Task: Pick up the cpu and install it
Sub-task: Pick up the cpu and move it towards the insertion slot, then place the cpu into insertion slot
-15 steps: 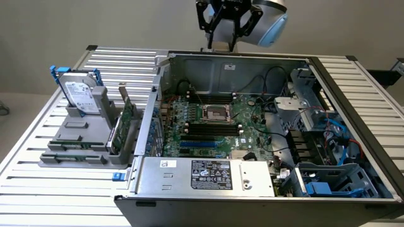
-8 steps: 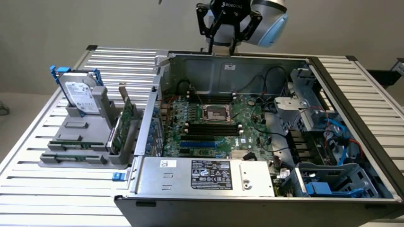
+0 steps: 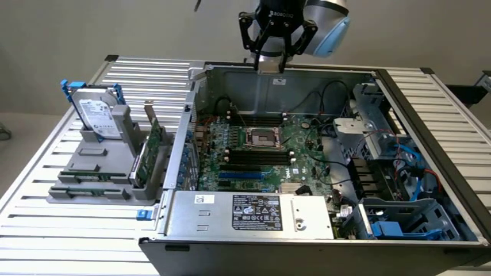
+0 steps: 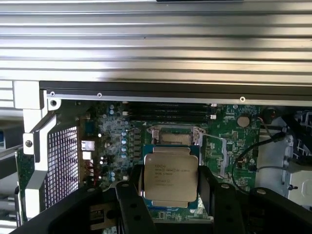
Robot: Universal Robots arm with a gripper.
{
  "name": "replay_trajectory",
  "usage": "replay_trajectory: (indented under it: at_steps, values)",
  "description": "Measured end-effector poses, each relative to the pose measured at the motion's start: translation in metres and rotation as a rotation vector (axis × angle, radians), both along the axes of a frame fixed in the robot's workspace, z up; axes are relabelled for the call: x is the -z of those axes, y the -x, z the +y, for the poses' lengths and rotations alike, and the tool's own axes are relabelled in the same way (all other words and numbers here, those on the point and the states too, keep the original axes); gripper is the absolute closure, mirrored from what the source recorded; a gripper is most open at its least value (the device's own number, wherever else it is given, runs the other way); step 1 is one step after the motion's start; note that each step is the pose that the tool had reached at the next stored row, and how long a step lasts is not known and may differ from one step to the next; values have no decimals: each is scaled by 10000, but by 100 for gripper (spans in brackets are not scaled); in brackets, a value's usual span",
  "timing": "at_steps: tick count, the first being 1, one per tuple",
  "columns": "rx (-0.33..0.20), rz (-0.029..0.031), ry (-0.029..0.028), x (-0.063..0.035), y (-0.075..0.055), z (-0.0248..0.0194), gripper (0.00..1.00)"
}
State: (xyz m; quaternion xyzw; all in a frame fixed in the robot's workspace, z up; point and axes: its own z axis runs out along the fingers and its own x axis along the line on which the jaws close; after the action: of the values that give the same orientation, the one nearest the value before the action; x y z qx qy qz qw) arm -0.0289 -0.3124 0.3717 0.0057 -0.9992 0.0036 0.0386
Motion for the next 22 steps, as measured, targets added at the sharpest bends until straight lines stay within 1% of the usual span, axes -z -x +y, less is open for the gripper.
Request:
replay_trajectory:
  at_steps: [1, 14, 16, 22]
  values:
    - [-6, -5, 0, 12, 0, 0, 45]
    - [-7, -4, -1, 13, 0, 0, 45]
    - [6, -5, -2, 14, 0, -7, 45]
    - [995, -4, -1, 41, 0, -7, 45]
